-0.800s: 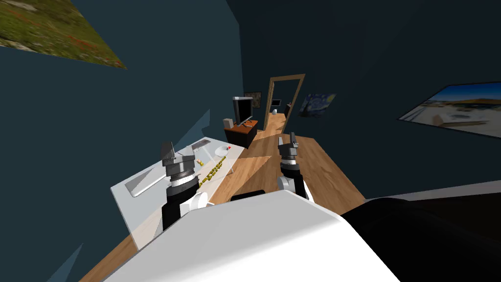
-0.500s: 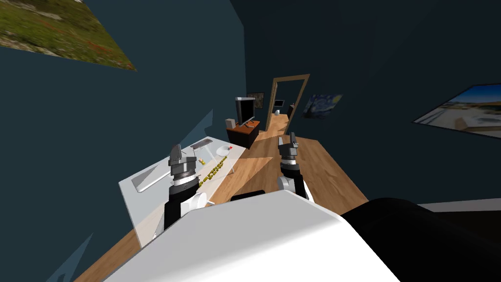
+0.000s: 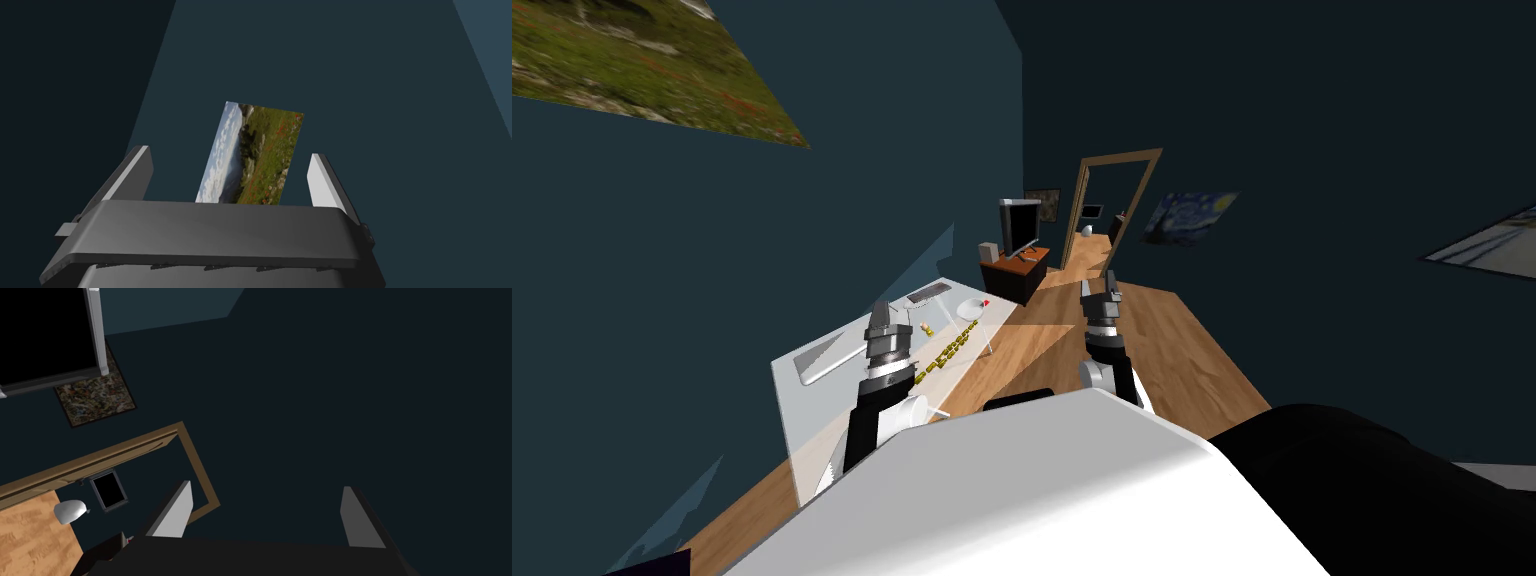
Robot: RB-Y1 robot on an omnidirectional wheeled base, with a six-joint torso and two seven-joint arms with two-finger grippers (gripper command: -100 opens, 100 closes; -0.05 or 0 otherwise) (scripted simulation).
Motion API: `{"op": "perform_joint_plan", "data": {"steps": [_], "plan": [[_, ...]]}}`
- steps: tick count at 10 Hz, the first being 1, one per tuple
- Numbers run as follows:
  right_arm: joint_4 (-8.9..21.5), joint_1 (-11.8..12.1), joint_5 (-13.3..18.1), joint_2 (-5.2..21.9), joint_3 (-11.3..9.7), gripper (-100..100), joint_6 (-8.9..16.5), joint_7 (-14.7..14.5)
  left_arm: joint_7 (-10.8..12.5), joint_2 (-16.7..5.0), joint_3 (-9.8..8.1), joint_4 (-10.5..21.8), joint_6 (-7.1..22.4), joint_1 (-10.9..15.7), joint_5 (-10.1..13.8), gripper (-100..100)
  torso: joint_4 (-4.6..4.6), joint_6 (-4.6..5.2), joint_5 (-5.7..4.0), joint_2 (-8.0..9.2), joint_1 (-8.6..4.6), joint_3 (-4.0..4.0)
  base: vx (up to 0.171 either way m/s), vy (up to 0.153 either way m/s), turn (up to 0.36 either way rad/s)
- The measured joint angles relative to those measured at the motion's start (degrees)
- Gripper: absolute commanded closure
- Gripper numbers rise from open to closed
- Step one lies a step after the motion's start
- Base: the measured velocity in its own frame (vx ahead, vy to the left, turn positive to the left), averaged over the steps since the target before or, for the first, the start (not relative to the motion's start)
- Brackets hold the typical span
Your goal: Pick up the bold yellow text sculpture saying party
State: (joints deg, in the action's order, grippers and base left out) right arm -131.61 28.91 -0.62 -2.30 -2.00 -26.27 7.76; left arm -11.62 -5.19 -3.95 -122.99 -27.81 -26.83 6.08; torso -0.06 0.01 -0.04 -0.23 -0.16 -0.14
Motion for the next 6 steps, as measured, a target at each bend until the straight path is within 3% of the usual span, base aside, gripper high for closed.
{"op": "perform_joint_plan", "data": {"steps": [6], "plan": [[0.00, 0.00, 0.00, 0.00, 0.00, 0, 0.00, 0.00, -0.33, -3.06, -4.45, 9.70, 0.02, 2.58, 2.30, -100, 0.00, -0.01, 0.00, 0.00, 0.01, 0.00, 0.058, -0.061, 0.112]]}}
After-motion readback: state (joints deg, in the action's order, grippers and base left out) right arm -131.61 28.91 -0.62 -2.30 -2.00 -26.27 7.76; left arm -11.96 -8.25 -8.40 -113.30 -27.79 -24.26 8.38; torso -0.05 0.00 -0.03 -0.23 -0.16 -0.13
